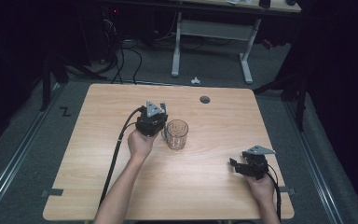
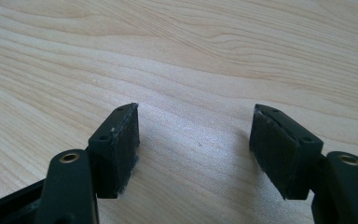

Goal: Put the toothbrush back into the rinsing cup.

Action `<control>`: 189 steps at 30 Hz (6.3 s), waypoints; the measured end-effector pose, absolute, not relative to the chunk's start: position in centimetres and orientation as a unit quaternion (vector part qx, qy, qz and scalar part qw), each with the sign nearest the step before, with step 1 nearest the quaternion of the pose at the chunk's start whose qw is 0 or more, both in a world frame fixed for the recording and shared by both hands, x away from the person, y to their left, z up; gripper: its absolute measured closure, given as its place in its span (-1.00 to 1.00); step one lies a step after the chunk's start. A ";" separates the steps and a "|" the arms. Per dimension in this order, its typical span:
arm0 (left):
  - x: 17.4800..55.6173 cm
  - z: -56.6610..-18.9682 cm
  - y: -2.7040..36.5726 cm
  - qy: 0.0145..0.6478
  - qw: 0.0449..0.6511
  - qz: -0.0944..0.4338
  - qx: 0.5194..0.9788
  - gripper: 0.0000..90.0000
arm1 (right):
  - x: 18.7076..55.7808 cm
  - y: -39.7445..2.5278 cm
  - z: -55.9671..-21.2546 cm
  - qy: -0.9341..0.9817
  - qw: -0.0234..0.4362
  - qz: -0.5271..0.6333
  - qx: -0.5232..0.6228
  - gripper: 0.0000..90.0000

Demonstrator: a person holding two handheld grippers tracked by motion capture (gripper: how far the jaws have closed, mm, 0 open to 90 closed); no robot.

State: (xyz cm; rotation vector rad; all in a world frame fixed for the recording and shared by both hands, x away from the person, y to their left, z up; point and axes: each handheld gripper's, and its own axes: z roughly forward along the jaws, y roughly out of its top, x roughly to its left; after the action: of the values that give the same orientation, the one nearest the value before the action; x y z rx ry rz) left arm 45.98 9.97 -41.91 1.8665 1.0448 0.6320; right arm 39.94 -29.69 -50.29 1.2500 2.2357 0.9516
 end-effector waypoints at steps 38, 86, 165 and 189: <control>44.8 -41.4 11.5 0.437 0.436 0.231 0.752 0.14 | 39.9 -29.7 -50.3 0.801 0.203 0.341 0.449 -0.25; 41.3 -40.9 14.2 0.446 0.451 0.228 0.739 0.12 | 39.9 -29.7 -50.3 0.801 0.203 0.341 0.448 -0.25; 35.8 -46.8 17.1 0.495 0.444 0.170 0.728 0.11 | 40.0 -29.7 -50.3 0.801 0.204 0.341 0.448 -0.25; 34.7 -49.4 19.0 0.532 0.413 0.180 0.717 0.11 | 40.0 -29.7 -50.3 0.801 0.205 0.341 0.448 -0.25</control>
State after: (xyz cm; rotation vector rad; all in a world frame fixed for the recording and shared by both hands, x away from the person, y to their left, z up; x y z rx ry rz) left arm 34.70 19.03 -49.38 1.8031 1.3386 0.4517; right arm 39.98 -29.67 -50.29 1.2495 2.2331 0.9495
